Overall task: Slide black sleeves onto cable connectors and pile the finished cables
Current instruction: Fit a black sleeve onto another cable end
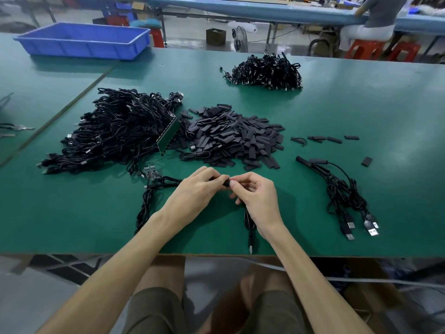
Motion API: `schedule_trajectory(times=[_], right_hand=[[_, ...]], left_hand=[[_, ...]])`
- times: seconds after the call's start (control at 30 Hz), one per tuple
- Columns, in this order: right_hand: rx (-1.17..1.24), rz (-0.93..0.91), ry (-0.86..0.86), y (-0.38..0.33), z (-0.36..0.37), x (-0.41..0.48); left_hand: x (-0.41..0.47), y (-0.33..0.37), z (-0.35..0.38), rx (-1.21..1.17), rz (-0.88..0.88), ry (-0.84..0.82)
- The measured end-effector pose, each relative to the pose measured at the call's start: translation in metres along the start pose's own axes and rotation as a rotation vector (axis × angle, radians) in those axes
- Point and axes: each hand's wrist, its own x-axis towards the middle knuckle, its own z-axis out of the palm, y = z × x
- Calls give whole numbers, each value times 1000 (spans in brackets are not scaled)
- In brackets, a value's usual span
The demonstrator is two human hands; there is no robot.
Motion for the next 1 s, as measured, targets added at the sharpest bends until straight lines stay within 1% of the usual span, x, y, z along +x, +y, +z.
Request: schedule_trajectory(times=[0.2, 0.37, 0.43, 1.0], right_hand=[[33, -9, 11, -3, 2, -1], [75, 45, 93, -2, 3, 2], [54, 48, 106, -1, 3, 2], [87, 11, 30, -8, 0, -2]], left_hand=[[1, 2, -1, -18, -48, 13], [2, 4, -1, -16, -75, 34], [2, 5, -2, -13, -81, 30], [4, 12, -8, -24, -97, -14]])
